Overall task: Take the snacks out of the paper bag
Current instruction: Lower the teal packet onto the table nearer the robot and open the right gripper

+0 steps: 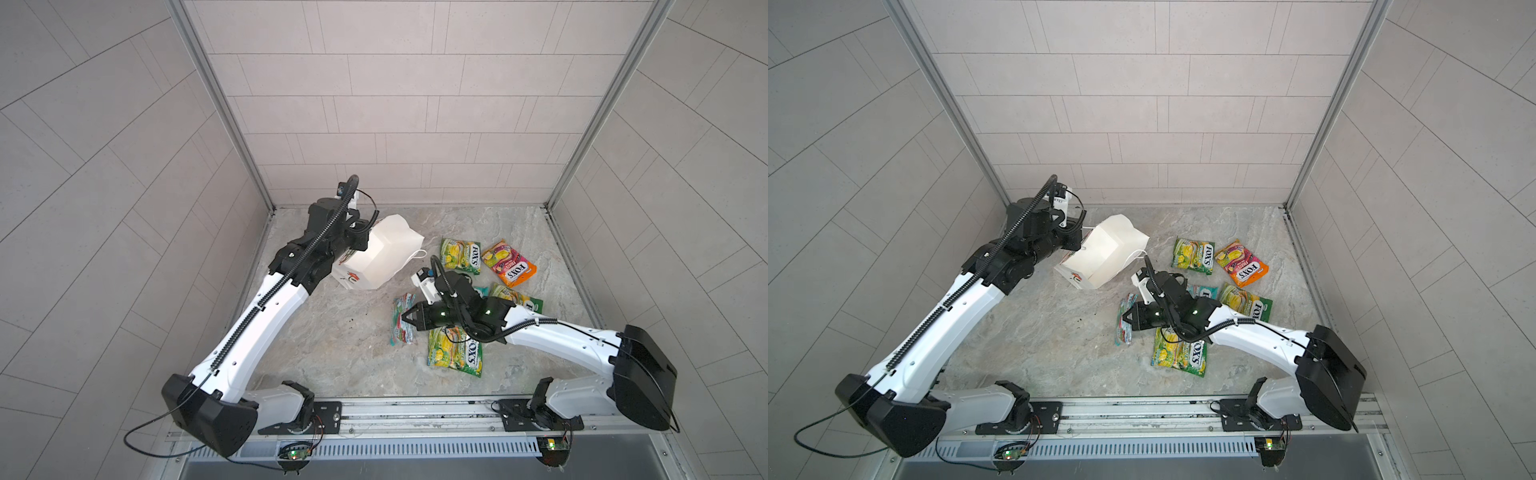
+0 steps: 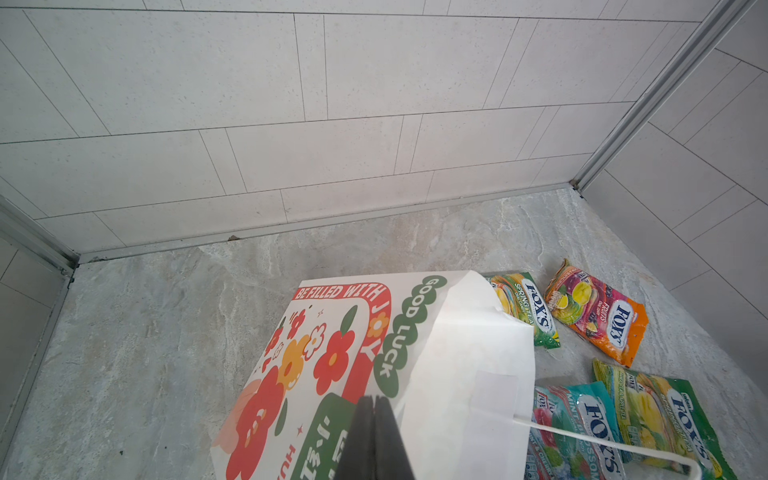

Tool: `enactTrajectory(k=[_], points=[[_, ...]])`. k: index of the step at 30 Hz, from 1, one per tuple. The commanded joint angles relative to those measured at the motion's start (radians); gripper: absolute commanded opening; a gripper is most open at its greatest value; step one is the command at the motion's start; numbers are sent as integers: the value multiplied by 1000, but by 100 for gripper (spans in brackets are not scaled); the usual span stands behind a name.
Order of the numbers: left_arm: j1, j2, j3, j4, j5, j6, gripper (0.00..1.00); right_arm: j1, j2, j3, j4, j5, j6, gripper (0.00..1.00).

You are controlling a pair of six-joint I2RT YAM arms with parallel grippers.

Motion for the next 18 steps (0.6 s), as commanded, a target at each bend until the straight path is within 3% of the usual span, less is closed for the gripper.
enactTrajectory(k=[1, 6, 18], points=[[6, -20, -10, 21, 1, -4, 0, 28, 39, 2, 175, -69, 82, 0], [6, -19, -12, 21, 4, -4, 0, 38, 97, -26, 196, -105, 90, 0], [7, -14, -12, 20, 13, -7, 0, 38, 112, -156, 147, -6, 75, 0]])
